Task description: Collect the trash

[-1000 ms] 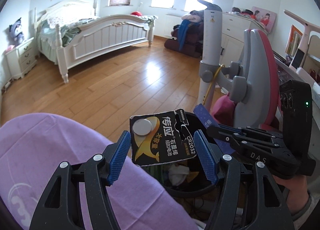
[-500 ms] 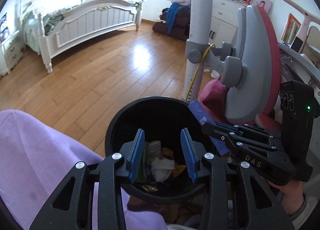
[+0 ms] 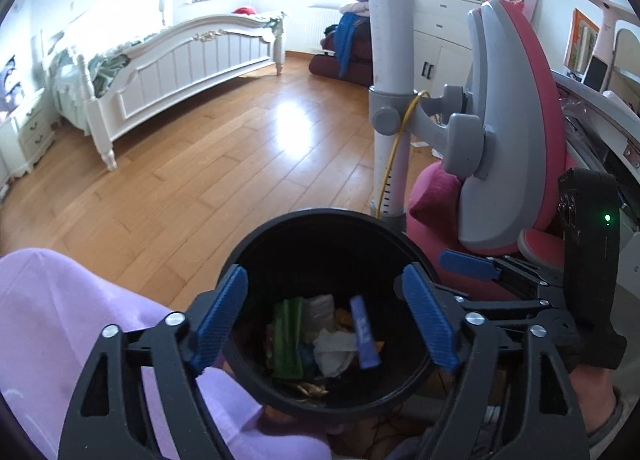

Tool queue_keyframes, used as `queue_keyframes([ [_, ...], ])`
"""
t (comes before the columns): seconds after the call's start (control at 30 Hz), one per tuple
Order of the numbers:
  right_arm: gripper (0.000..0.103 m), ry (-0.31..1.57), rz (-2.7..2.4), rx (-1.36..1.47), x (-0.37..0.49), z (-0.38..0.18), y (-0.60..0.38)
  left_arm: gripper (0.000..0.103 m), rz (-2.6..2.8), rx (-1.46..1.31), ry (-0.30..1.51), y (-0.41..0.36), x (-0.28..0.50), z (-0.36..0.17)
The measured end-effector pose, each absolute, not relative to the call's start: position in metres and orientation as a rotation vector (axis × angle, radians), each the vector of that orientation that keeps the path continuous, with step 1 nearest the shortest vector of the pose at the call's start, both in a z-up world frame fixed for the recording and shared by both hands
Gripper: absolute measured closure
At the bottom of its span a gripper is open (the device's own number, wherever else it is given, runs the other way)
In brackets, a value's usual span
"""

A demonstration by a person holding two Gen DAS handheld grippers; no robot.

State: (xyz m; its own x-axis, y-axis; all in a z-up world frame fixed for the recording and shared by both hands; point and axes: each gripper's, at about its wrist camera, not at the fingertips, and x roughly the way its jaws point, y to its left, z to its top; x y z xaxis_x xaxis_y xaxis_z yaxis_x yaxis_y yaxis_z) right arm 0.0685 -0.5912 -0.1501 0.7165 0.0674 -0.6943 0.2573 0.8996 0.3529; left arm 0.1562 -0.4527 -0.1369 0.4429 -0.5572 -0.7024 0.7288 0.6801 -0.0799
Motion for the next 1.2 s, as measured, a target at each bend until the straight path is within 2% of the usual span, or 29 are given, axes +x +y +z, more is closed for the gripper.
queue_keyframes([
  [0.13,0.028,0.782,-0.103,0.438,0.068,-0.150,-0.585,0.010,-0.802,0.247,0.748,-0.446,0.154,-0.128],
  [0.17,0.028,0.785,-0.104,0.435,0.068,-0.150,-0.583,0.005,-0.801,0.247,0.742,-0.444,0.152,-0.126],
  [0.23,0.028,0.796,-0.104,0.430,0.069,-0.149,-0.580,0.005,-0.800,0.245,0.728,-0.438,0.149,-0.121],
  [0.37,0.016,0.824,-0.116,0.437,0.070,-0.147,-0.572,0.005,-0.788,0.247,0.707,-0.424,0.141,-0.113],
  [0.6,0.013,0.848,-0.127,0.387,0.072,-0.136,-0.541,0.005,-0.711,0.208,0.703,-0.379,0.132,-0.102],
  [0.67,0.008,0.829,-0.120,0.366,0.073,-0.128,-0.526,0.005,-0.670,0.189,0.694,-0.361,0.129,-0.098],
  [0.83,0.006,0.777,-0.080,0.325,0.077,-0.112,-0.482,0.005,-0.533,0.149,0.643,-0.303,0.122,-0.089],
  [1.2,0.006,0.632,0.040,0.215,0.080,-0.080,-0.372,0.005,-0.117,0.020,0.544,-0.138,0.107,-0.074],
])
